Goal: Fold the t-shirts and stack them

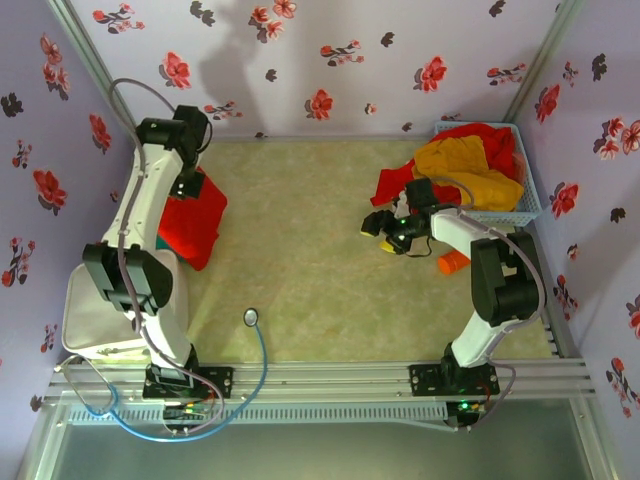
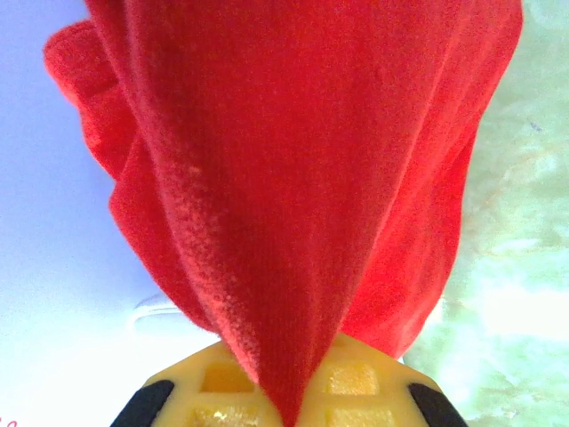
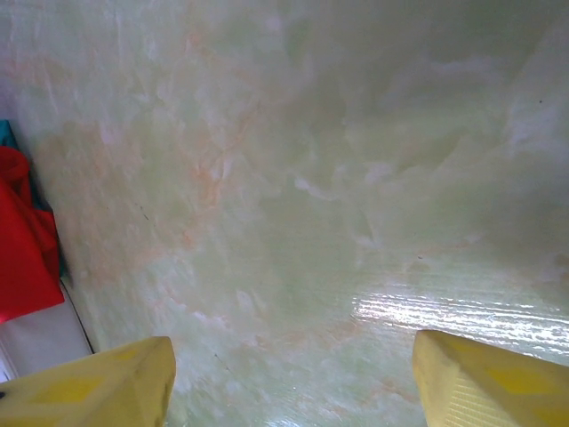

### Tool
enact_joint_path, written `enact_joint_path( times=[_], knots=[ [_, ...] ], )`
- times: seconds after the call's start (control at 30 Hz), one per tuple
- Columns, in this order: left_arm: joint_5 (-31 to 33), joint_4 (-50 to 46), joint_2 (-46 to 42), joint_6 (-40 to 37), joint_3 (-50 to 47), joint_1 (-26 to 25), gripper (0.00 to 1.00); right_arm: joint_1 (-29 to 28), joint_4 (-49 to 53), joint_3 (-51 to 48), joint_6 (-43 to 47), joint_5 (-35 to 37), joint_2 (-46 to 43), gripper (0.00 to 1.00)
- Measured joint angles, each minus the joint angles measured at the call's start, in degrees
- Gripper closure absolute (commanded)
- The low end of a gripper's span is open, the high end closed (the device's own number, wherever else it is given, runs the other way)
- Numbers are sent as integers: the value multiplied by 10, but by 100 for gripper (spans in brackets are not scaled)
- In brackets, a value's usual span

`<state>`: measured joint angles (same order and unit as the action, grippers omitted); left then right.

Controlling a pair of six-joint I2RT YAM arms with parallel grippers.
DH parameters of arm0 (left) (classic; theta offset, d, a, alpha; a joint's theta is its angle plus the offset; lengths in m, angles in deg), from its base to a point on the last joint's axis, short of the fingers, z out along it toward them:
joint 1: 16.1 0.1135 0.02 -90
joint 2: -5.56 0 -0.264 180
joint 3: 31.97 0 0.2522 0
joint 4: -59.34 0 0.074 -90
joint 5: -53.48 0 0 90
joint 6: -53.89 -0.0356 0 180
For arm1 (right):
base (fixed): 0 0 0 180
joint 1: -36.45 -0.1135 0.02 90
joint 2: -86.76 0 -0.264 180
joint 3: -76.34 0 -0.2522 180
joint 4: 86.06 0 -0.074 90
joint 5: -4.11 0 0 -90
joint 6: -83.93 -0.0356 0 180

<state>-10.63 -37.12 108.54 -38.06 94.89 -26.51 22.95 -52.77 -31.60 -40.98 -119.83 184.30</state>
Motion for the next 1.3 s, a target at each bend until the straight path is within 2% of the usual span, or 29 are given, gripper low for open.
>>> enact_joint_path(
  times=[0.37, 0.77, 1.3],
  knots=[
    [-19, 21, -13, -2, -1, 37, 100, 0, 1, 2, 0, -6, 10, 30],
    [-21, 89, 3, -13, -57, 94, 100, 0, 1, 2, 0, -9, 28, 30],
    [1, 131, 42, -9, -82, 140, 100, 0, 1, 5, 0, -13, 35, 30]
  ],
)
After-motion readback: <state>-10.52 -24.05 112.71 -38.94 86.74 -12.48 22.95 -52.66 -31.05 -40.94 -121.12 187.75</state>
